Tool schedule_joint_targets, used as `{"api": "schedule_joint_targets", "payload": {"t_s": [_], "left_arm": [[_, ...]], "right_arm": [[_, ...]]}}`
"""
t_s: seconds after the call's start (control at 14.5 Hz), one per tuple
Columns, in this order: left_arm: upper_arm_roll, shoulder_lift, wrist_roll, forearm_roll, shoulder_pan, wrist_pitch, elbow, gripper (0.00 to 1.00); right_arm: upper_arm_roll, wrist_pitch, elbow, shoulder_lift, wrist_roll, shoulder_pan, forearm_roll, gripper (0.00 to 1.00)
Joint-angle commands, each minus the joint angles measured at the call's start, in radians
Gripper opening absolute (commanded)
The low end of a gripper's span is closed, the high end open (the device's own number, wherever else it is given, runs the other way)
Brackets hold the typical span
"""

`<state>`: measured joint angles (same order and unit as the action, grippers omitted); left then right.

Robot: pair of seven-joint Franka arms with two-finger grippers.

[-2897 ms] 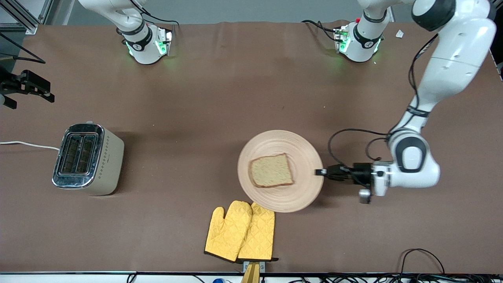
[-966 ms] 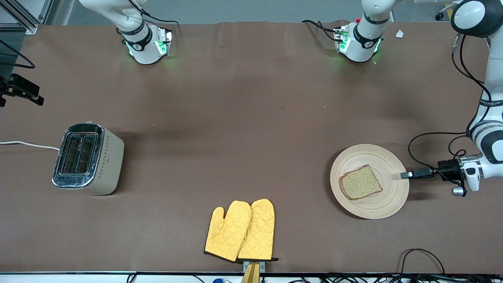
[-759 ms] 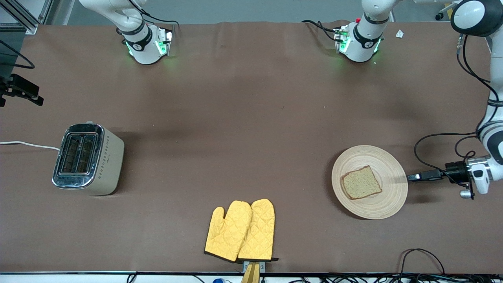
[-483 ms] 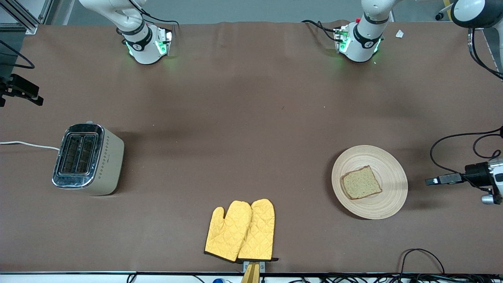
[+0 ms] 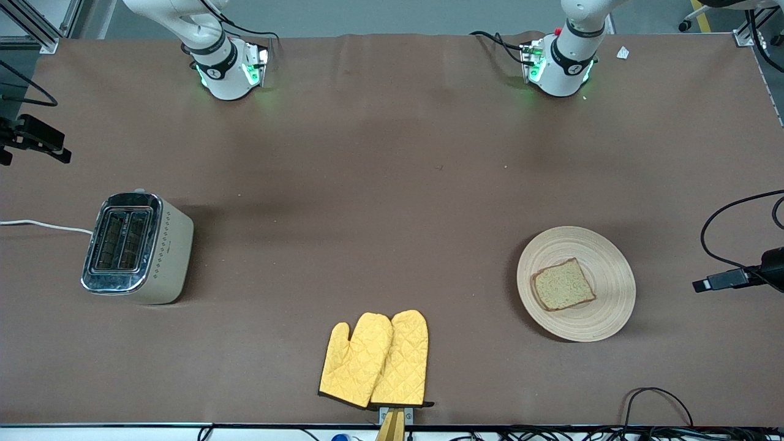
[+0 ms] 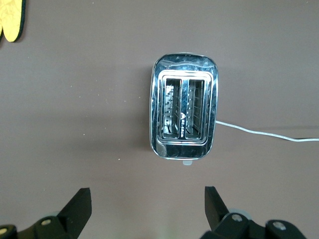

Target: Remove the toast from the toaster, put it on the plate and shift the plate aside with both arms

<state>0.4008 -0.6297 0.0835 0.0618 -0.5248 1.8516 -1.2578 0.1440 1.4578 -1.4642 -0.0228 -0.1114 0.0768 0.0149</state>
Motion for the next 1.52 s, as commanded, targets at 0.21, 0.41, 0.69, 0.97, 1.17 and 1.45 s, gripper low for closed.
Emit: {"api": "schedule_joint_targets", "payload": {"t_s": [0.21, 0.41, 0.69, 0.97, 1.17, 1.45], "left_arm": [[-0.002, 0.163, -0.117, -0.18, 0.127, -0.119, -0.023, 1.0], [0.001, 0.258, -0.126, -0.276, 0.187, -0.222, -0.025, 1.0], [0.026, 0.337, -0.11, -0.283, 0.206, -0.279, -0.025, 1.0], [0.023, 0.422, -0.105, -0.271, 0.244, -0.328, -0.041, 1.0], [-0.12, 0.525, -0.103, -0.254, 0.394, -0.361, -0.115, 1.0], [-0.246, 0.64, -0.113, -0.134, 0.483, -0.356, -0.25, 1.0]], "right_arm": [[-0.004, -0.03, 0.001, 0.006, -0.001, -0.006, -0.032, 1.0], [-0.004, -0.028, -0.001, 0.004, -0.004, -0.008, -0.03, 1.0], [-0.004, -0.033, -0.002, 0.006, -0.004, -0.008, -0.032, 1.0], [-0.004, -0.034, -0.004, 0.006, -0.036, -0.009, -0.035, 1.0], [-0.003, -0.034, -0.007, 0.006, -0.042, -0.009, -0.035, 1.0], [-0.003, -0.034, -0.011, 0.006, -0.042, -0.011, -0.035, 1.0]]}}
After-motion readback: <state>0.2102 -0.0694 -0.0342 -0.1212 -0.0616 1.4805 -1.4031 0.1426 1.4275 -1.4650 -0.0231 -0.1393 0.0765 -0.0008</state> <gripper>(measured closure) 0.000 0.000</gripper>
